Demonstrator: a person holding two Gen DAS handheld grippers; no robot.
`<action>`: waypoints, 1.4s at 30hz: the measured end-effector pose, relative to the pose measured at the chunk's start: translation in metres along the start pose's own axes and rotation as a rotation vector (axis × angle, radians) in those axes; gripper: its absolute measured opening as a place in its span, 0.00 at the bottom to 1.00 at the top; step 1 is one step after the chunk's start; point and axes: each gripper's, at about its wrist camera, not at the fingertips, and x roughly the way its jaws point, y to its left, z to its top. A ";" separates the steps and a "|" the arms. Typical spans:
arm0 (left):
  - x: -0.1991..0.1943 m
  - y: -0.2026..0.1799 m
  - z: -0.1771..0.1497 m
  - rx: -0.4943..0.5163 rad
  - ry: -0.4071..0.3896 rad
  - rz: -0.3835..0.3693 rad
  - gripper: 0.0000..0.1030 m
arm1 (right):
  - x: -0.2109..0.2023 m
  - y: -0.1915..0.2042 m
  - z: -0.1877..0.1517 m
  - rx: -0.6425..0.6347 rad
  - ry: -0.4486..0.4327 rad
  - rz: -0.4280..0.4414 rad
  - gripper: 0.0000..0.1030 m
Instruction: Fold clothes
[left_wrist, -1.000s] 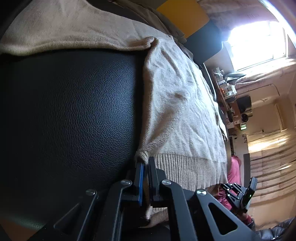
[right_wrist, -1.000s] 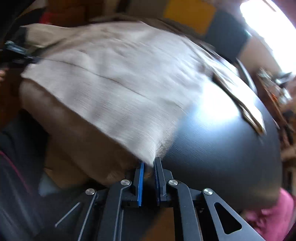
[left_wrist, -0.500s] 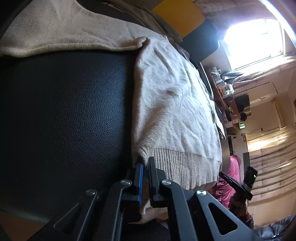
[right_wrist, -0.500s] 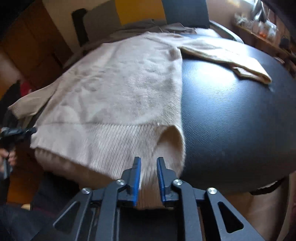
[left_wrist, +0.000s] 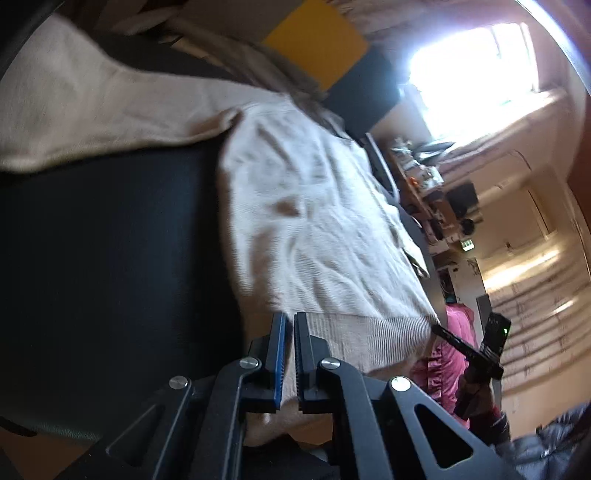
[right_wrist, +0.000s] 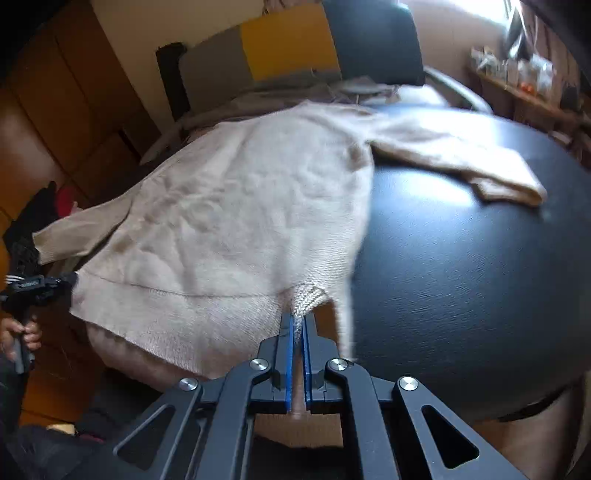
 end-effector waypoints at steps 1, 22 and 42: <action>-0.001 -0.002 -0.004 0.009 0.001 -0.010 0.02 | -0.005 -0.004 -0.001 0.003 0.003 -0.026 0.04; 0.077 -0.072 0.031 0.258 0.050 0.183 0.06 | 0.014 -0.033 0.041 -0.011 -0.017 -0.058 0.35; 0.068 -0.033 -0.013 0.196 0.045 0.378 0.06 | 0.095 -0.018 0.048 -0.153 -0.028 -0.094 0.33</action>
